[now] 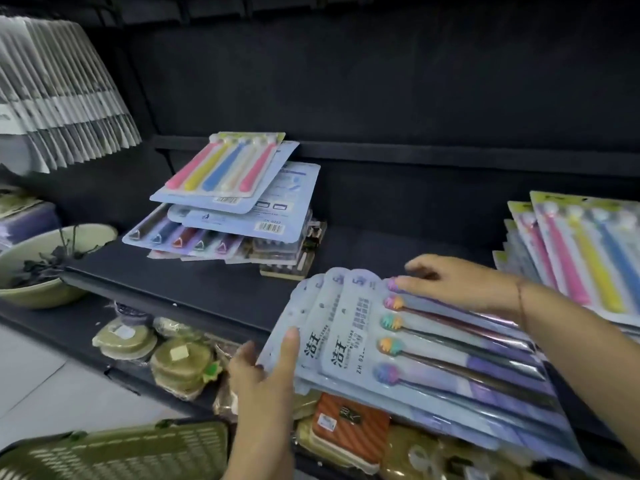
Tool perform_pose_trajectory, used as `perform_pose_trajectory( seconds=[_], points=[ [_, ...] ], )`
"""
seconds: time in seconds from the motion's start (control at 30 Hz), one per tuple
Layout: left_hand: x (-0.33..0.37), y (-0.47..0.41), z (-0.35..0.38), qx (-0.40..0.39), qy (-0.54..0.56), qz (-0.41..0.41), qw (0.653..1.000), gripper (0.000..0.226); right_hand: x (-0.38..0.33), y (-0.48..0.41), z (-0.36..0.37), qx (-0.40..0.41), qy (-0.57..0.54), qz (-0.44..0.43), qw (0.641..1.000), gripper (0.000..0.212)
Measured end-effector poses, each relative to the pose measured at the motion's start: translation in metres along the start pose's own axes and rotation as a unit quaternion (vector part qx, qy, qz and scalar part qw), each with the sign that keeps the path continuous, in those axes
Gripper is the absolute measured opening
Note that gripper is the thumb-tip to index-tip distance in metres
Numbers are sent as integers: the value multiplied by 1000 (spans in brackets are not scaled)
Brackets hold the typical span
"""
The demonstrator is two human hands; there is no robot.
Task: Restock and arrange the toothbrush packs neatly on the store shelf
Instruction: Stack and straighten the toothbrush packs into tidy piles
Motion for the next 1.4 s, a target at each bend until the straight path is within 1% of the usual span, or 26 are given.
perform_pose_trajectory(
  seconds=[0.03,0.07,0.1,0.13,0.17,0.2,0.27,0.3,0.33,0.43,0.47,0.5,0.57,0.6,0.67,0.8,0.83,0.87,0.9,0.97,1.0,1.03,1.1,1.17,1.3,1.4],
  points=[
    [-13,13,0,0,14,-31,999,83,12,5,0,-12,31,11,999,117],
    [-25,25,2,-8,20,-65,998,94,23,9,2,-26,59,21,998,120],
    [-40,36,9,-25,20,-98,995,104,30,12,4,-40,78,29,996,109],
    [-52,48,17,-51,21,-129,990,111,37,13,7,-51,88,43,994,92],
    [-62,60,29,-89,33,-158,983,112,44,12,10,-61,88,56,993,78],
    [-71,72,43,-138,58,-185,971,108,48,11,13,-70,82,69,992,72],
    [-76,92,70,-227,126,-192,946,90,53,6,18,-84,69,82,991,74],
    [-75,95,77,-240,143,-180,943,86,53,6,21,-96,60,86,990,78],
    [-75,94,81,-229,150,-173,946,88,53,8,24,-112,45,95,988,83],
    [-77,81,79,-172,144,-179,958,110,56,19,32,-147,-13,131,980,88],
    [-75,77,74,-169,140,-169,961,106,59,26,32,-146,-22,144,979,85],
    [-72,72,71,-172,132,-154,964,93,62,34,31,-140,-36,150,978,80],
    [-63,64,65,-194,83,-121,970,57,66,56,27,-129,-77,151,977,67],
    [-57,60,63,-209,57,-107,970,45,68,69,26,-122,-109,151,975,59],
    [-43,52,67,-235,10,-82,968,38,75,93,26,-91,-196,152,964,47],
    [-19,18,108,-236,-67,-59,968,37,77,123,24,36,-355,143,923,17],
    [-13,10,122,-239,-85,-52,966,39,75,127,24,60,-382,135,912,13],
    [-9,2,139,-251,-97,-44,962,40,73,129,25,74,-399,124,906,19],
    [-6,-5,156,-263,-103,-33,959,38,71,131,26,83,-397,112,907,33],
    [0,-16,187,-272,-126,0,954,37,75,127,34,105,-333,83,934,76],
    [3,-21,199,-275,-147,24,950,42,77,124,39,114,-294,79,946,91],
    [5,-23,208,-287,-169,48,942,49,77,120,41,130,-272,82,950,98],
    [13,-18,218,-310,-205,93,924,56,76,109,42,188,-256,75,945,99],
    [17,-15,216,-340,-207,113,911,56,75,98,41,230,-248,62,939,98],
    [7,12,177,-451,-179,167,858,66,79,77,39,248,-270,70,928,95],
    [-9,14,170,-454,-181,213,846,73,80,60,28,256,-301,56,917,93]
  ],
)
Point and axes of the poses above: each hand's wrist, its own y-axis away from the middle knuckle, its own z-axis out of the palm, x = y × z, the point moved 8 cm from there along -y, towards the middle knuckle, and after that the axes turned 15 degrees about x, right-handed, at the moved point
